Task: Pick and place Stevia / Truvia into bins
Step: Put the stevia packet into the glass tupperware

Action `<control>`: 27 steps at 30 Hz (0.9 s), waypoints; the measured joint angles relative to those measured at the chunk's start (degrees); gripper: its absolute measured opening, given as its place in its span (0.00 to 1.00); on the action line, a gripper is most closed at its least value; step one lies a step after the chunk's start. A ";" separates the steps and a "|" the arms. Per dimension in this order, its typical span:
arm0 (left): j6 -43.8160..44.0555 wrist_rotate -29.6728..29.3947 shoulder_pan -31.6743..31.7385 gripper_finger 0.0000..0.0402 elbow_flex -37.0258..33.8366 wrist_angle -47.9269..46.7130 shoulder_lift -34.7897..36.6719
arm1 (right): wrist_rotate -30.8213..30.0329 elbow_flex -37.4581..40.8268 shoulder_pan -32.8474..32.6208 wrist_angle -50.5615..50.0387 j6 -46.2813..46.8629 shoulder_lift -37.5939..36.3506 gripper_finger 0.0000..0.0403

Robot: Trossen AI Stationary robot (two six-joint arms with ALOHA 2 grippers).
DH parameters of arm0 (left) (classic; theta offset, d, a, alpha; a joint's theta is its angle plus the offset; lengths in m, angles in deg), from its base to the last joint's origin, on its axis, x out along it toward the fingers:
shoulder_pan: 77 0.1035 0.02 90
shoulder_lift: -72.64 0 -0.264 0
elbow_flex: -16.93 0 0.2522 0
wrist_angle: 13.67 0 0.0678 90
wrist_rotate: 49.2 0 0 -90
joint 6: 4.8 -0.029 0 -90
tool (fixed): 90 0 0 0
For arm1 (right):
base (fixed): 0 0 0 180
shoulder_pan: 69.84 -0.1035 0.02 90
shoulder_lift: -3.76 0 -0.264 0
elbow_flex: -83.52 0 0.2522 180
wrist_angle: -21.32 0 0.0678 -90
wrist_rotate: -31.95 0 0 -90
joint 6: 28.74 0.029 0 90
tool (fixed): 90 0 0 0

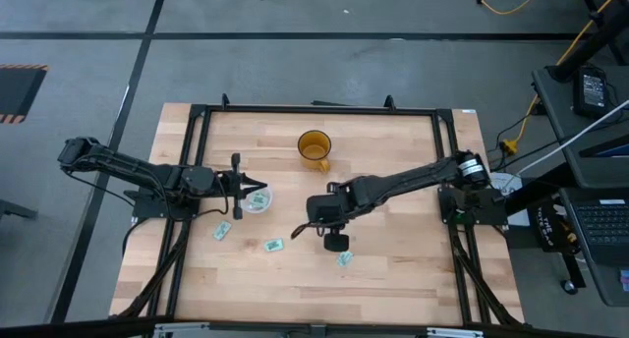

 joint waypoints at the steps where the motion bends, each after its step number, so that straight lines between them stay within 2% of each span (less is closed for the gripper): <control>1: 0.00 0.00 0.00 0.01 0.00 -0.02 0.00 | -0.02 -1.02 0.04 -0.88 0.44 0.59 0.00; 6: 0.06 0.00 0.00 0.01 0.00 0.00 0.01 | -0.04 -2.37 0.59 -1.08 0.37 2.00 0.00; 24: 0.07 0.00 0.00 0.01 0.00 -0.01 0.01 | 0.44 -0.02 4.24 3.39 -0.59 2.22 0.00; 27: 0.07 0.00 -0.02 0.01 0.00 -0.02 0.02 | 2.01 0.02 4.24 3.14 -0.71 3.31 0.00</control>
